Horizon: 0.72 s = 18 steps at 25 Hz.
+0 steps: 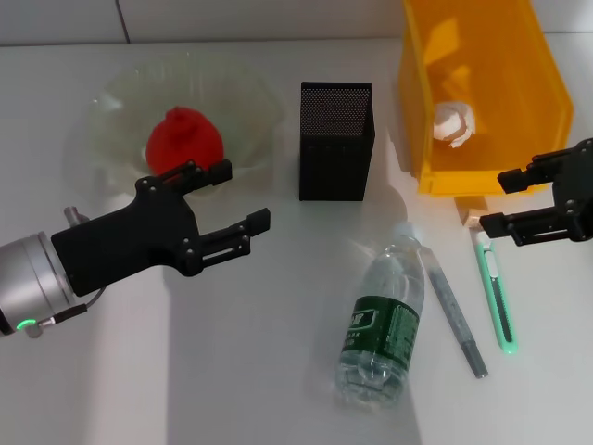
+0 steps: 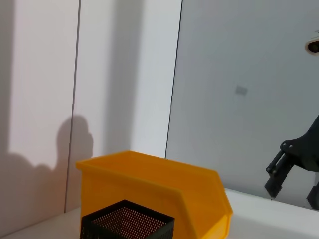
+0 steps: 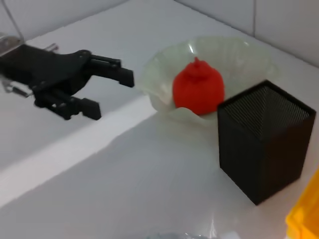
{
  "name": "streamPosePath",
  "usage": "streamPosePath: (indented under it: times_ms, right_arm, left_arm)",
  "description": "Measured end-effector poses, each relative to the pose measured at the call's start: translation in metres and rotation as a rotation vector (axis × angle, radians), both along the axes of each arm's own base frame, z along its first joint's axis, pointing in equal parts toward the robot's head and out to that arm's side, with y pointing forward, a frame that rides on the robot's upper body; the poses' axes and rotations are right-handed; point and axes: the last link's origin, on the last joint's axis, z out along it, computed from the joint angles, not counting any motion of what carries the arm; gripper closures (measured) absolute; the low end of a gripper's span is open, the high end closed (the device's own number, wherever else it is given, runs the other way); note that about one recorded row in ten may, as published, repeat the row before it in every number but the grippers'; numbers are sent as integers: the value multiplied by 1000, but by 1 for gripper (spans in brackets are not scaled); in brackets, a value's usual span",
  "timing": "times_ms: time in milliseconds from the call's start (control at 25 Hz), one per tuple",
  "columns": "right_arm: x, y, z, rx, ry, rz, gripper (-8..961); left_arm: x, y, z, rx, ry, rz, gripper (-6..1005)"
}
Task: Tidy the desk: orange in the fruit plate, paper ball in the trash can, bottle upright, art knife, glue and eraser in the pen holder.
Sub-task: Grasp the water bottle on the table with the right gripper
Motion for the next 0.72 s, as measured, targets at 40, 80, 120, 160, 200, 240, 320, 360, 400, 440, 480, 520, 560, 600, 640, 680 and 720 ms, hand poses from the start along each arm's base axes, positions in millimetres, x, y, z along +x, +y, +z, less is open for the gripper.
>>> streamPosePath:
  times_ms: [40,80,120,160,200,240,320,360,400,440,480,520,560,600,640,680,720]
  right_arm:
    - [-2,0,2,-1,-11,47,294]
    - [-3,-1,4,-4,-23,91,294]
    - [-6,-2,5,-11,-44,142,294]
    - [-9,-4,7,-19,-70,191,295]
    - [-11,-6,9,-26,-96,237,295]
    - [-15,-7,11,-27,-122,280,295]
    - [-19,-9,14,-21,-169,363,295]
    - [-21,-9,16,-12,-190,405,295]
    - [-23,-10,18,-5,-209,442,295]
    - [-25,-10,20,1,-224,470,295]
    - [-27,-10,22,9,-246,502,295]
    - [-28,-9,23,14,-264,527,295]
    - [-31,-8,24,15,-287,558,295]
    - [-33,-7,23,14,-306,580,295]
    - [-36,-5,22,8,-330,602,295]
    - [-39,-3,19,-1,-348,617,295]
    - [-41,0,15,-9,-367,633,295]
  left_arm:
    - [0,0,1,-1,-3,0,199]
    - [1,0,2,-2,-8,0,199]
    - [1,0,2,-3,-10,-2,199]
    - [1,0,3,-3,-13,-1,199]
    - [1,0,3,-5,-15,0,199]
    - [1,0,3,-7,-17,2,199]
    - [1,-1,2,-10,-22,5,199]
    - [1,-1,2,-11,-24,7,199]
    - [2,-1,2,-11,-27,7,199]
    - [2,-1,2,-11,-32,8,199]
    - [3,-1,2,-10,-38,9,199]
    - [3,-1,2,-9,-39,10,199]
    - [3,-1,2,-9,-41,11,199]
    - [2,-2,2,-9,-42,13,199]
    - [2,-2,2,-9,-42,13,199]
    - [2,-2,2,-9,-42,13,199]
    - [2,-2,2,-9,-43,14,199]
